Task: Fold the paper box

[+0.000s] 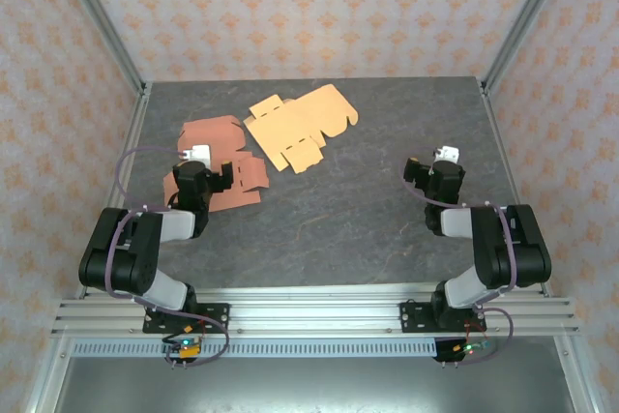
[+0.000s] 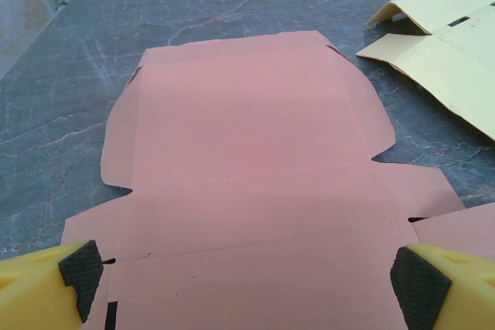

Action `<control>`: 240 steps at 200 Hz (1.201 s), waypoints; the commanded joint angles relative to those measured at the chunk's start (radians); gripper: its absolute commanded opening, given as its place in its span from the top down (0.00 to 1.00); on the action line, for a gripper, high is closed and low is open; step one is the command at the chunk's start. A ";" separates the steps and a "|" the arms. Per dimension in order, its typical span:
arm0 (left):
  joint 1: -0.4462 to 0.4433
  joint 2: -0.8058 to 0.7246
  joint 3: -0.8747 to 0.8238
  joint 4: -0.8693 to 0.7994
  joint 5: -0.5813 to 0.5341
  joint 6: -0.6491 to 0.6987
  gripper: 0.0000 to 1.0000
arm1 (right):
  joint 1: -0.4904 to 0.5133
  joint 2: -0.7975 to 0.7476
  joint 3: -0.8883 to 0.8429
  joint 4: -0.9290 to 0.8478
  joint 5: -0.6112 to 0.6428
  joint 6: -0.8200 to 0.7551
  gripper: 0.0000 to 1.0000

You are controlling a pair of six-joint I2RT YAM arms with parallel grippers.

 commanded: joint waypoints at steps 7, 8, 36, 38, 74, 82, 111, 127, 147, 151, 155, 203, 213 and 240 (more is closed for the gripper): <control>0.002 -0.006 0.014 0.012 -0.019 -0.005 0.00 | -0.006 0.000 0.009 0.014 0.009 0.008 0.01; 0.002 -0.006 0.013 0.013 -0.018 -0.005 0.00 | -0.007 0.000 0.009 0.015 0.009 0.008 0.01; 0.001 -0.006 0.013 0.013 -0.018 -0.006 0.00 | -0.007 0.000 0.009 0.015 0.009 0.008 0.01; 0.001 -0.006 0.014 0.013 -0.019 -0.005 0.00 | -0.007 0.000 0.009 0.015 0.009 0.008 0.01; 0.002 -0.005 0.014 0.012 -0.019 -0.004 0.00 | -0.007 0.000 0.009 0.015 0.009 0.008 0.01; 0.001 -0.005 0.014 0.013 -0.019 -0.004 0.00 | -0.006 0.001 0.009 0.015 0.009 0.008 0.01; 0.002 -0.005 0.014 0.009 -0.017 -0.005 0.00 | -0.006 0.000 0.009 0.015 0.009 0.008 0.01; 0.001 -0.006 0.014 0.012 -0.018 -0.005 0.00 | -0.006 0.001 0.009 0.014 0.009 0.008 0.01; 0.002 -0.005 0.014 0.013 -0.019 -0.005 0.00 | -0.007 0.000 0.009 0.016 0.010 0.008 0.01; 0.002 -0.005 0.014 0.012 -0.018 -0.005 0.00 | -0.006 0.000 0.009 0.015 0.009 0.008 0.01; 0.002 -0.006 0.014 0.012 -0.017 -0.005 0.00 | -0.006 0.000 0.010 0.015 0.009 0.008 0.01; -0.003 -0.096 0.091 -0.202 -0.009 -0.004 0.00 | -0.006 -0.002 0.009 0.015 0.015 0.009 0.01; -0.003 -0.156 0.175 -0.406 -0.052 -0.068 0.00 | -0.006 -0.024 0.019 -0.016 0.057 0.029 0.01; -0.005 -0.277 0.282 -0.705 -0.017 -0.244 0.00 | -0.007 -0.230 0.058 -0.250 0.100 0.045 0.01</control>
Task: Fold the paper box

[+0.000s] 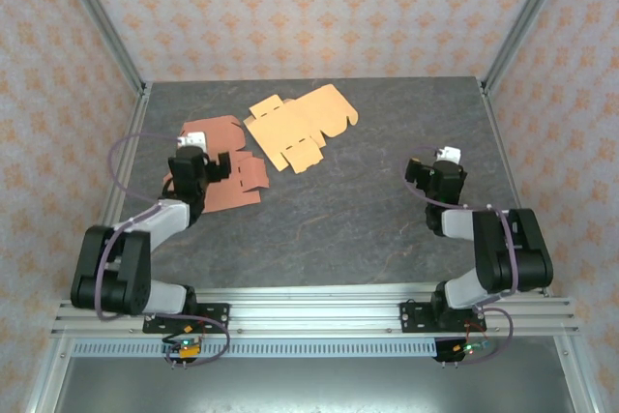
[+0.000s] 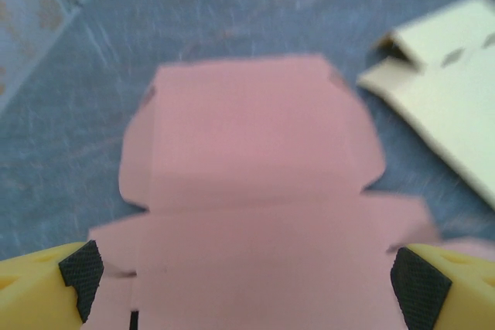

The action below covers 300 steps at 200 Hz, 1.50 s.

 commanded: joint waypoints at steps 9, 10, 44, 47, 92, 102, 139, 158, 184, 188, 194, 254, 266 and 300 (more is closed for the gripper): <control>-0.005 -0.150 0.132 -0.397 -0.009 -0.249 0.00 | -0.006 -0.241 0.072 -0.247 0.093 0.069 0.01; -0.005 -0.153 0.135 -0.405 -0.010 -0.257 0.00 | -0.006 -0.249 0.073 -0.256 0.095 0.075 0.01; 0.017 -0.082 0.275 -0.708 -0.134 -0.523 0.00 | -0.006 -0.381 0.224 -0.661 0.287 0.391 0.01; 0.019 -0.058 0.288 -0.712 -0.122 -0.507 0.00 | -0.006 -0.381 0.245 -0.703 0.316 0.431 0.01; 0.019 0.191 0.404 -0.853 -0.017 -0.490 0.00 | 0.009 -0.283 0.522 -1.298 0.305 0.769 0.01; 0.018 0.202 0.366 -0.806 0.046 -0.500 0.00 | 0.028 -0.259 0.527 -1.282 0.244 0.749 0.01; -0.028 0.226 0.213 -0.633 0.296 -0.615 0.00 | 0.134 -0.249 0.497 -1.174 0.018 0.685 0.04; -0.125 0.157 0.084 -0.506 0.307 -0.754 0.00 | 0.170 -0.237 0.486 -1.144 -0.051 0.693 0.04; -0.272 0.111 0.000 -0.433 0.297 -0.910 0.00 | 0.205 -0.225 0.461 -1.101 -0.170 0.744 0.04; -0.295 0.102 -0.002 -0.438 0.301 -0.936 0.00 | 0.207 -0.226 0.452 -1.089 -0.200 0.758 0.04; -0.341 0.083 -0.003 -0.445 0.302 -0.973 0.00 | 0.209 -0.228 0.438 -1.068 -0.244 0.785 0.05; -0.734 -0.130 0.198 -0.661 0.150 -1.060 0.00 | 0.314 -0.244 0.328 -0.871 -0.466 0.973 0.18; -0.715 -0.190 0.270 -0.836 0.031 -0.951 0.00 | 0.347 -0.221 0.323 -0.813 -0.520 0.992 0.18; -0.433 -0.356 0.234 -0.938 -0.061 -0.759 0.00 | 0.483 -0.138 0.315 -0.655 -0.546 1.118 0.20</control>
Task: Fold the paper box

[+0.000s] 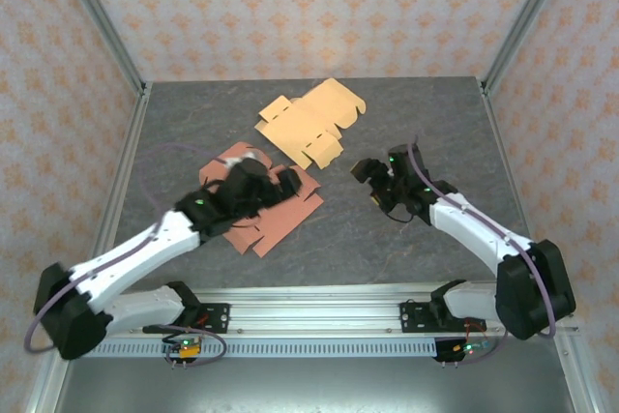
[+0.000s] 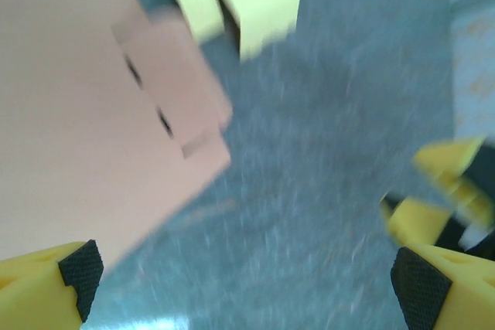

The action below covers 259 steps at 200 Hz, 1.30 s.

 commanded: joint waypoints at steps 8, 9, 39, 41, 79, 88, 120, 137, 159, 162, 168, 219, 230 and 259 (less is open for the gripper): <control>0.234 -0.100 -0.086 -0.141 -0.122 0.173 0.00 | 0.098 0.079 -0.030 0.252 -0.075 0.181 0.20; 0.241 -0.100 -0.090 -0.137 -0.119 0.176 0.00 | 0.102 0.085 -0.031 0.260 -0.075 0.188 0.20; 0.347 -0.043 -0.162 -0.040 -0.032 0.245 0.00 | 0.149 0.224 -0.048 0.459 -0.066 0.340 0.24; 0.348 -0.036 -0.162 -0.038 -0.026 0.250 0.00 | 0.150 0.234 -0.049 0.474 -0.067 0.350 0.24; 0.349 0.077 -0.152 -0.016 0.025 0.331 0.00 | 0.169 0.392 -0.031 0.666 -0.057 0.467 0.34; 0.349 0.096 -0.153 -0.016 0.027 0.340 0.00 | 0.174 0.418 -0.019 0.681 -0.048 0.470 0.36; 0.348 0.162 -0.150 -0.015 0.083 0.351 0.00 | 0.175 0.481 0.024 0.680 -0.024 0.459 0.41; 0.348 0.193 -0.150 -0.015 0.117 0.344 0.00 | 0.176 0.499 0.048 0.654 -0.007 0.436 0.44; 0.348 0.215 -0.160 -0.015 0.135 0.326 0.00 | 0.176 0.536 0.075 0.650 0.004 0.427 0.47; 0.348 0.216 -0.162 -0.015 0.138 0.325 0.00 | 0.176 0.540 0.079 0.654 0.005 0.427 0.47; 0.348 0.221 -0.162 -0.015 0.148 0.325 0.00 | 0.177 0.555 0.086 0.658 0.004 0.430 0.47; 0.348 0.228 -0.162 -0.026 0.189 0.310 0.00 | 0.196 0.624 0.100 0.720 0.025 0.470 0.47; 0.348 0.230 -0.164 -0.026 0.194 0.308 0.00 | 0.197 0.631 0.103 0.733 0.031 0.465 0.47; 0.348 0.237 -0.171 -0.023 0.207 0.304 0.00 | 0.197 0.655 0.124 0.771 0.062 0.413 0.65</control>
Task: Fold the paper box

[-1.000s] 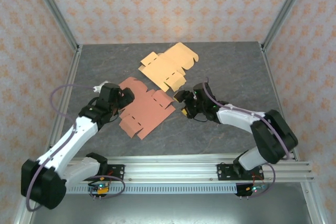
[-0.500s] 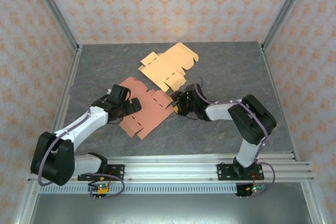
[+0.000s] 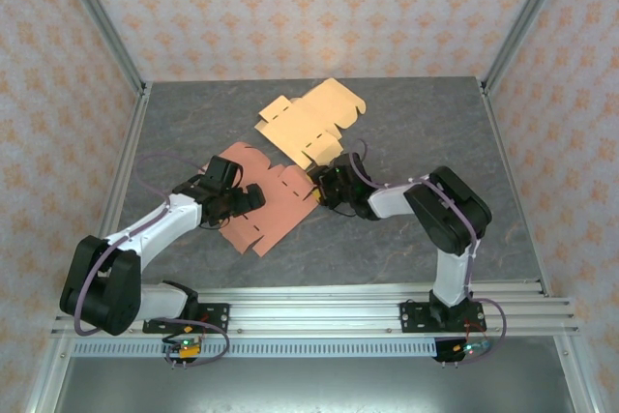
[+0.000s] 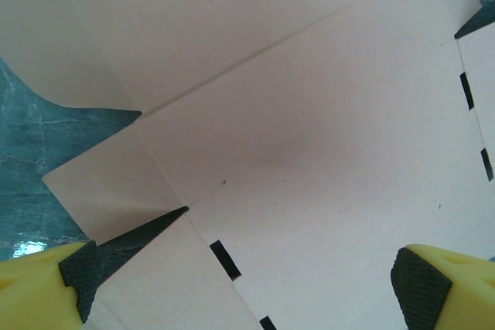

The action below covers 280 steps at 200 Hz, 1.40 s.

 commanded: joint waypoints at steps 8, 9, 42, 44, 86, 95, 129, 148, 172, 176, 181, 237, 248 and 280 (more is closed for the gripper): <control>0.001 0.008 -0.010 -0.004 0.019 -0.009 0.00 | 0.006 0.042 0.042 0.074 0.049 -0.046 0.71; 0.001 0.008 -0.010 -0.003 0.019 -0.009 0.00 | 0.006 0.044 0.042 0.078 0.050 -0.047 0.73; 0.001 -0.032 0.032 -0.066 0.014 0.009 0.00 | 0.006 0.048 0.025 0.190 0.043 -0.080 0.94; 0.001 -0.039 0.036 -0.074 0.012 0.010 0.00 | 0.006 0.044 0.023 0.193 0.042 -0.084 0.95; 0.007 -0.218 0.215 -0.269 -0.085 0.037 0.00 | 0.006 -0.121 -0.007 0.137 0.022 -0.246 1.00; 0.012 -0.246 0.244 -0.290 -0.101 0.036 0.00 | 0.007 -0.169 -0.006 0.093 0.021 -0.286 1.00; 0.040 -0.256 0.314 -0.294 -0.060 0.036 0.00 | -0.008 -0.423 -0.012 -0.159 0.098 -0.490 1.00; 0.041 -0.229 0.332 -0.285 -0.021 0.031 0.00 | -0.065 -0.549 0.046 -0.342 0.081 -0.621 1.00; 0.041 -0.220 0.323 -0.247 0.010 0.011 0.00 | -0.161 -0.674 0.187 -0.610 0.066 -0.812 1.00; 0.040 -0.220 0.319 -0.239 0.016 0.007 0.00 | -0.170 -0.688 0.223 -0.656 0.078 -0.857 1.00; 0.040 -0.221 0.313 -0.229 0.019 0.002 0.00 | -0.173 -0.698 0.272 -0.731 0.098 -0.917 1.00; 0.040 -0.211 0.223 -0.123 0.022 -0.058 0.00 | -0.046 -0.617 0.431 -0.915 0.061 -1.208 1.00; 0.043 -0.205 0.211 -0.120 0.014 -0.057 0.00 | 0.007 -0.604 0.372 -0.867 0.034 -1.214 1.00; 0.085 -0.218 0.186 -0.166 -0.028 -0.033 0.00 | 0.139 -0.608 0.278 -0.807 -0.048 -1.264 1.00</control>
